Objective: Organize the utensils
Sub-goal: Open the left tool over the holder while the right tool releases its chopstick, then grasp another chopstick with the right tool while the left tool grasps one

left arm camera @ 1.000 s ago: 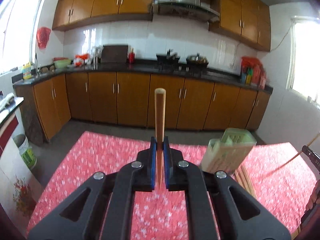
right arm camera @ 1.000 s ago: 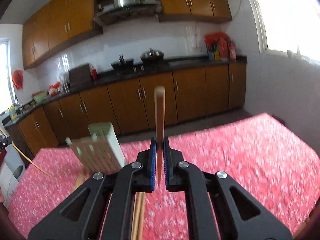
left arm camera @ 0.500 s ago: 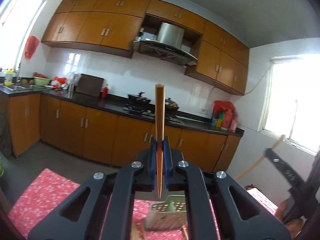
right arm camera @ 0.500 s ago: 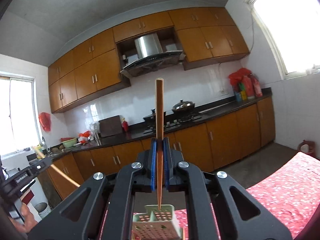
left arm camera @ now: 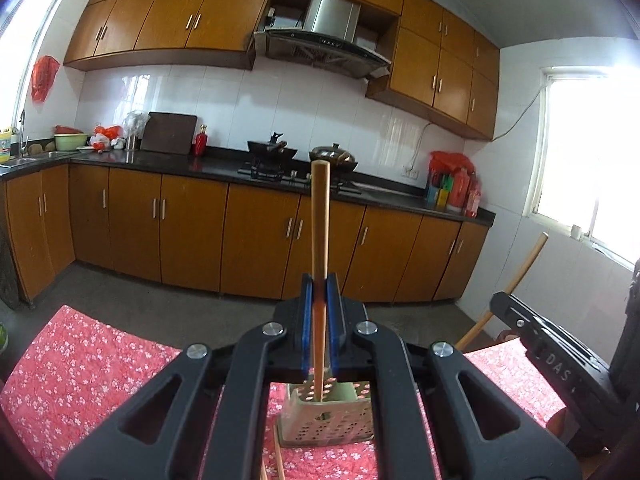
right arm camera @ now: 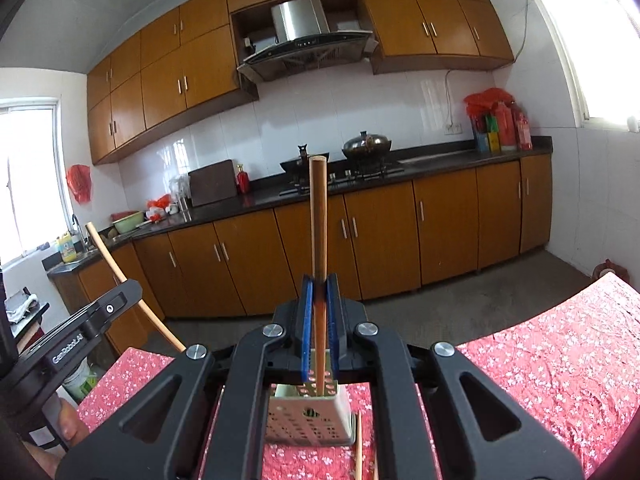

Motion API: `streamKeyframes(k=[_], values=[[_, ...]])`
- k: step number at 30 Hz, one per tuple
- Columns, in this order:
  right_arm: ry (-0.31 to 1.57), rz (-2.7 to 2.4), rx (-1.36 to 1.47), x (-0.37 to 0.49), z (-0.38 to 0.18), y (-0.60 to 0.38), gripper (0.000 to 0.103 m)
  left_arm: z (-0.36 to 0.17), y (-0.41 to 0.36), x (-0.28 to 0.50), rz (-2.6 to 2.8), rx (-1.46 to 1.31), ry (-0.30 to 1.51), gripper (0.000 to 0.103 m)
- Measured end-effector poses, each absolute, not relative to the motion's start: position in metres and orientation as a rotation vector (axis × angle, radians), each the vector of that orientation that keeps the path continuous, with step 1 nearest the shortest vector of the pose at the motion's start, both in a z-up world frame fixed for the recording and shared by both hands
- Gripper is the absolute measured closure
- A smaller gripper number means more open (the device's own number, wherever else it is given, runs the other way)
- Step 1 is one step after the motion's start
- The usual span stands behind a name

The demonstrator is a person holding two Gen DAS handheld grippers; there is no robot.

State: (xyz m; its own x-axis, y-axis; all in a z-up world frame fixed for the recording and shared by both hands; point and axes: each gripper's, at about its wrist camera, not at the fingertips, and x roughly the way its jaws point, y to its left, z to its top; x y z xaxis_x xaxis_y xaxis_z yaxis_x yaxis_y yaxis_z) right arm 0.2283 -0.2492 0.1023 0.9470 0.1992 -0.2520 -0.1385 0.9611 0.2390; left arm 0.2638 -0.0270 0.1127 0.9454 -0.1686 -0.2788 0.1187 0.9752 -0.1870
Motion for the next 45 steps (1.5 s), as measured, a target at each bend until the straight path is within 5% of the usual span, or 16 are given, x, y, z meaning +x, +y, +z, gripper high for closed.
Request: streamKeyframes(k=[4, 13, 16, 20, 29, 45], values=[[0.262, 0.160, 0.227, 0.215, 0.104, -0.256, 0.053, 0.116, -0.019, 0.256, -0.124, -0.185, 0.288, 0.057], [0.357, 0.046, 0.238, 0.176, 0.083, -0.304, 0.045, 0.103, 0.033, 0.206, -0.032, -0.172, 0.366, 0.039], [0.510, 0.028, 0.240, 0.175, 0.042, -0.314, 0.048, 0.073, 0.048, 0.189, -0.001, -0.125, 0.449, 0.036], [0.757, 0.061, 0.245, 0.180, -0.028, -0.309, 0.084, 0.010, 0.057, 0.179, 0.025, -0.050, 0.618, 0.036], [0.892, 0.145, 0.204, 0.173, -0.074, -0.271, 0.089, -0.070, 0.057, 0.164, -0.062, -0.133, 0.841, 0.051], [0.904, 0.025, 0.178, 0.167, -0.089, -0.292, 0.095, -0.088, 0.015, 0.173, -0.160, -0.071, 0.908, 0.073]])
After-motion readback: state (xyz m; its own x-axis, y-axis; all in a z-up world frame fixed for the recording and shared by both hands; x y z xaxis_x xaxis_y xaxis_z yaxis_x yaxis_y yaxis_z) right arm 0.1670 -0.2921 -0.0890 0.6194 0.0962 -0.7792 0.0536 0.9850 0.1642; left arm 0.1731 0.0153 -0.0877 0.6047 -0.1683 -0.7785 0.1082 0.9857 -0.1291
